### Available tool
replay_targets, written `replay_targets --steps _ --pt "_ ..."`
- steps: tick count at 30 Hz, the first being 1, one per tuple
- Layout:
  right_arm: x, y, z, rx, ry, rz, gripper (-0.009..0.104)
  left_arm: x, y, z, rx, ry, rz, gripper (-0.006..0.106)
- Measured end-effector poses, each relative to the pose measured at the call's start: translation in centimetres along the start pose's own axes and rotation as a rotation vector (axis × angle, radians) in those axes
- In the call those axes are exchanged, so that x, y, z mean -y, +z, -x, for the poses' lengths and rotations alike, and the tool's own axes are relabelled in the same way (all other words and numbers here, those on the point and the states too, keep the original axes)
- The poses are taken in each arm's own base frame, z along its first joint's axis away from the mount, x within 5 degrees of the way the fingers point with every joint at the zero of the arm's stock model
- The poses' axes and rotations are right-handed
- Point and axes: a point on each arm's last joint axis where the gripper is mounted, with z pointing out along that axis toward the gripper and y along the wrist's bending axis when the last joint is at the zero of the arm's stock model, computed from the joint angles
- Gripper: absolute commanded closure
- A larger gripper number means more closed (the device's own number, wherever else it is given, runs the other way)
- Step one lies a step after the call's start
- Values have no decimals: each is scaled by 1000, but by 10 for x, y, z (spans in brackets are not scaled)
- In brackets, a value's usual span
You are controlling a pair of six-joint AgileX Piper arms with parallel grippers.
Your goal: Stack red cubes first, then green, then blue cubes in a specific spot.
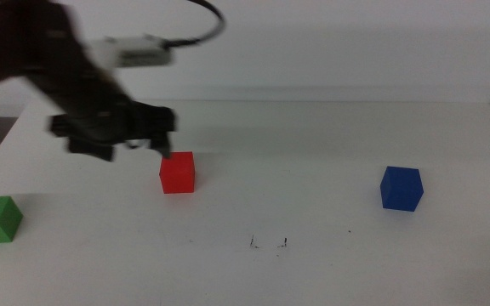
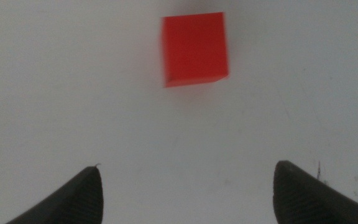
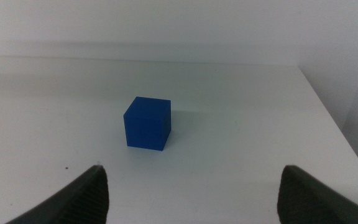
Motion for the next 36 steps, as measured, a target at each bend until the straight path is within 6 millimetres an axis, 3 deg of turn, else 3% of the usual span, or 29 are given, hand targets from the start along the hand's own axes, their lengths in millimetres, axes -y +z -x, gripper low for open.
replay_targets --steps 4,8,18,21,24,29,32,36 --pt "0 0 0 0 0 0 9 17 42 17 -67 8 13 7" --pt "0 0 0 0 0 0 9 21 76 25 -66 -5 18 7" --pt "0 0 0 0 0 0 9 16 123 36 19 -26 67 7" --pt "0 0 0 0 0 0 9 15 138 35 14 -27 67 12" --pt "0 0 0 0 0 0 9 14 151 34 6 -34 69 26" --pt "0 0 0 0 0 0 9 14 159 33 7 -39 69 73" --pt "0 0 0 0 0 0 9 24 146 30 22 -37 56 91" --pt "0 0 0 0 0 0 9 68 118 3 104 -47 -15 101"
